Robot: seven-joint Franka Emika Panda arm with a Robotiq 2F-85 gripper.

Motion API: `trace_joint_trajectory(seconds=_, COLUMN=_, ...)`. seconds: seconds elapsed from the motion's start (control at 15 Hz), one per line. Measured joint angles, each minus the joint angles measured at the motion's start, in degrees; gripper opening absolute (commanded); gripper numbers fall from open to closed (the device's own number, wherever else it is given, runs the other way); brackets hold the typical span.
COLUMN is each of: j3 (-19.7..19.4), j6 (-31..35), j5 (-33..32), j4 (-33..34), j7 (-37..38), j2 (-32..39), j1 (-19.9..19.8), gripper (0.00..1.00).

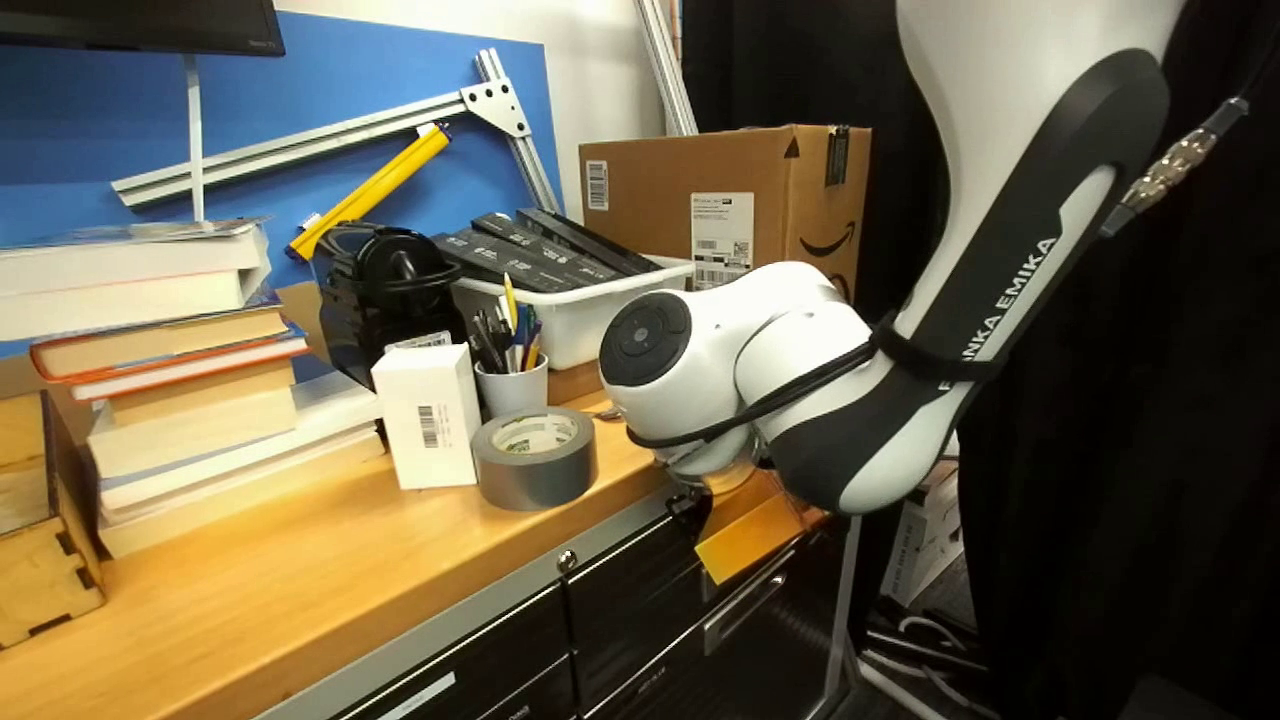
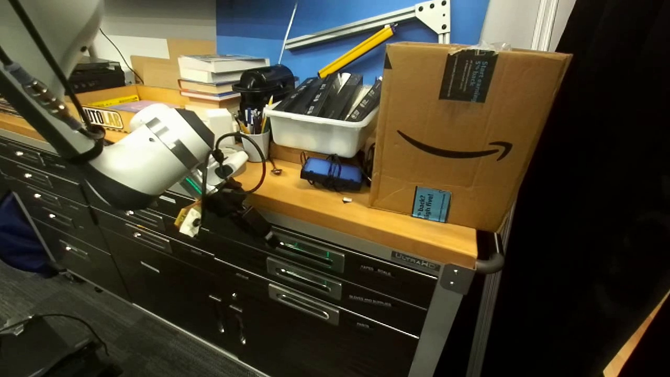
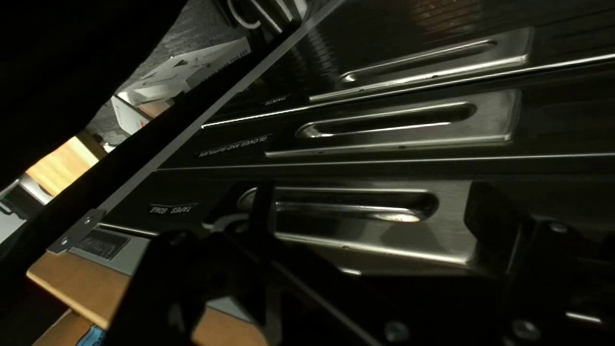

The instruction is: Put the blue object into the drawer then close the drawer

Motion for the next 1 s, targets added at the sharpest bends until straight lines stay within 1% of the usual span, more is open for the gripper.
trace_joint_trajectory(seconds=0.07, j3=0.3, j6=0.5, j5=2.7, j4=-0.3, j7=-2.0, j2=-0.6, j1=-0.4, gripper=1.00)
trace_joint_trajectory(seconds=0.2, j3=1.2, j6=3.1, j5=10.9, j4=-2.2, j7=-10.5, j2=-3.2, j1=-1.7, gripper=1.00)
trace_joint_trajectory(seconds=0.33, j3=1.6, j6=7.0, j5=19.4, j4=-5.5, j7=-19.3, j2=-7.1, j1=-2.8, gripper=1.00)
trace_joint_trajectory(seconds=0.53, j3=2.4, j6=12.5, j5=33.7, j4=-9.8, j7=-32.8, j2=-12.1, j1=-3.7, gripper=1.00)
trace_joint_trajectory(seconds=0.67, j3=2.4, j6=15.7, j5=43.8, j4=-12.0, j7=-41.8, j2=-14.2, j1=-3.7, gripper=1.00)
trace_joint_trajectory(seconds=0.8, j3=2.3, j6=16.8, j5=53.8, j4=-13.2, j7=-49.5, j2=-16.1, j1=-3.6, gripper=1.00)
trace_joint_trajectory(seconds=0.87, j3=1.2, j6=16.5, j5=58.8, j4=-13.4, j7=-52.8, j2=-17.4, j1=-2.5, gripper=1.00)
trace_joint_trajectory(seconds=0.93, j3=-1.0, j6=15.2, j5=63.6, j4=-13.4, j7=-55.2, j2=-18.8, j1=0.0, gripper=1.00)
trace_joint_trajectory(seconds=1.0, j3=-3.9, j6=12.2, j5=68.5, j4=-13.1, j7=-57.4, j2=-20.8, j1=3.2, gripper=1.00)
